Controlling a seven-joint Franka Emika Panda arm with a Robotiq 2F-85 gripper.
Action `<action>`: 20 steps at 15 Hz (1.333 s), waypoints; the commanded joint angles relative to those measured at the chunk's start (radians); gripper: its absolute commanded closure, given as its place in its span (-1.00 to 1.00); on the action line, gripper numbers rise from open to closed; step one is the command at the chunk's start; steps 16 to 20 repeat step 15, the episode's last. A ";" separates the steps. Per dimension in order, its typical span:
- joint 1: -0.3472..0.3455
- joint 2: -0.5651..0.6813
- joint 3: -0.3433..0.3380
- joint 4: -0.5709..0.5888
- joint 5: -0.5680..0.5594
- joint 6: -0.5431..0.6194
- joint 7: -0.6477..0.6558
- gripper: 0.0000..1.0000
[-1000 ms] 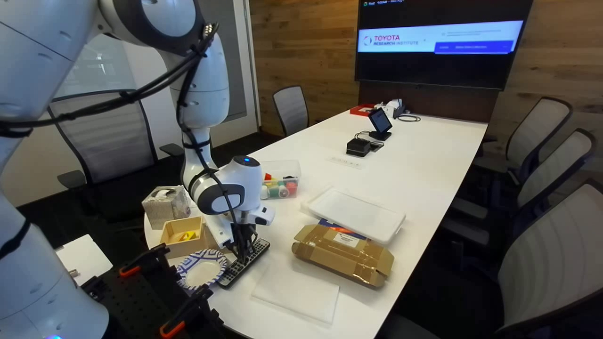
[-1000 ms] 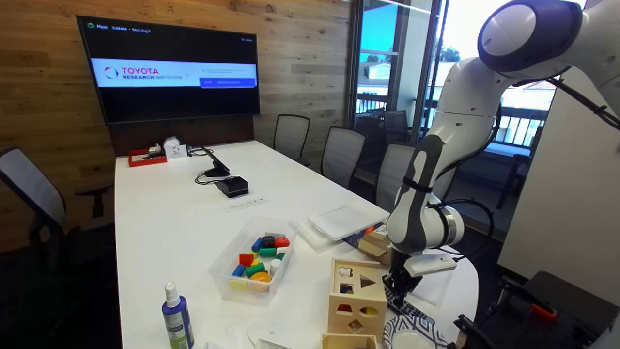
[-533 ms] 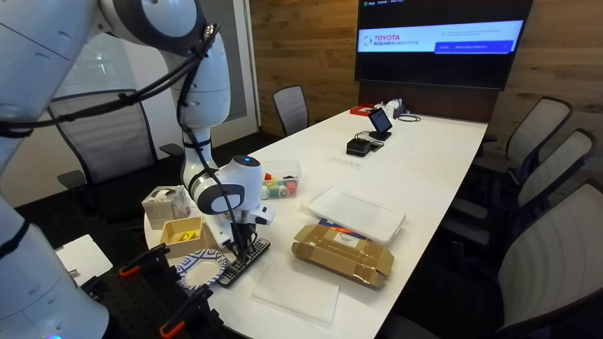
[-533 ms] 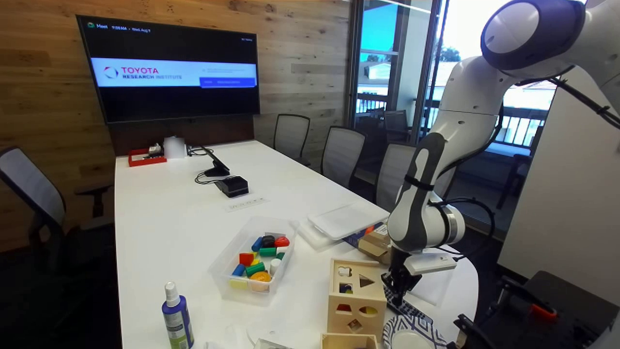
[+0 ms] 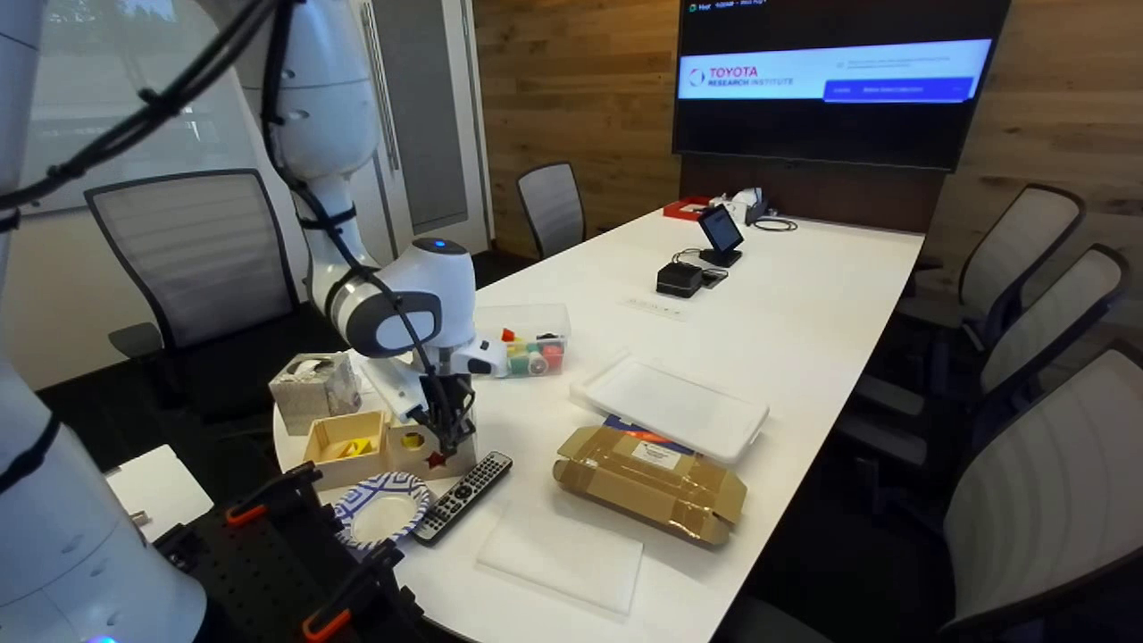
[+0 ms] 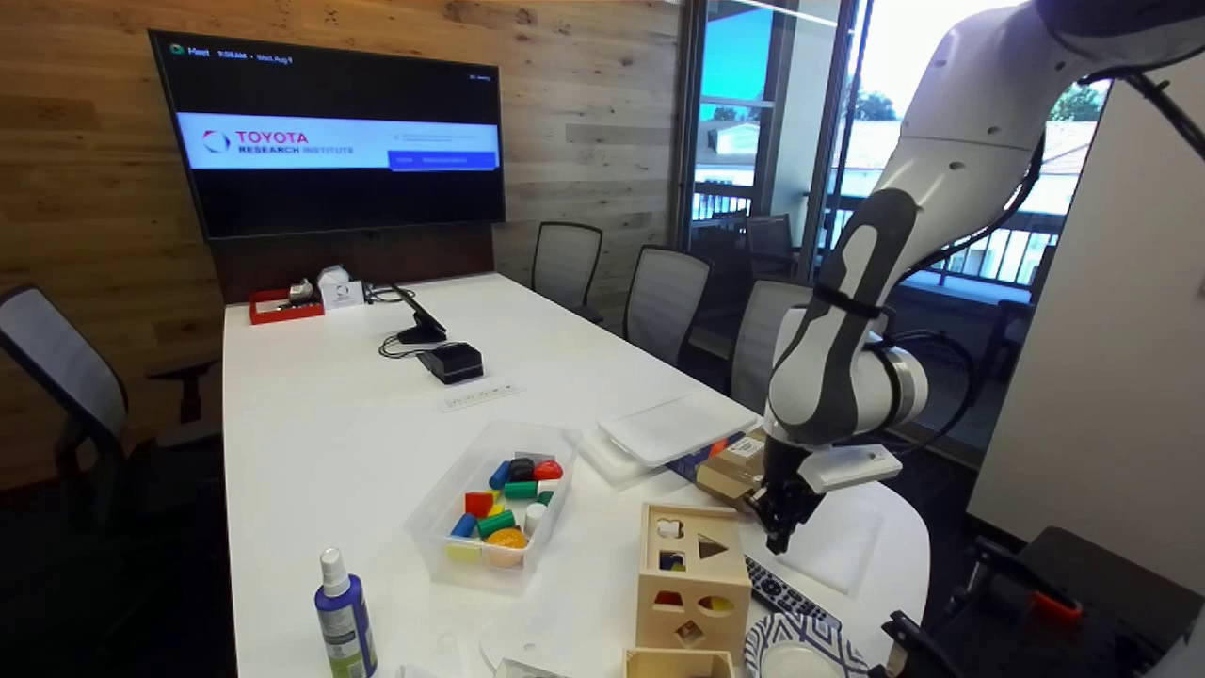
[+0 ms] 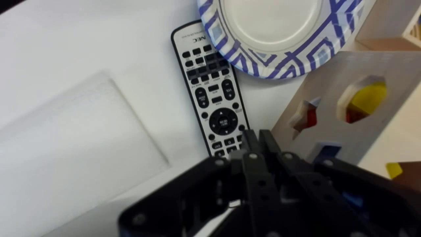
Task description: Press a button on the remote control.
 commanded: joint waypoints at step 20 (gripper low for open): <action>0.114 -0.689 -0.068 0.020 -0.250 -0.726 0.021 -1.00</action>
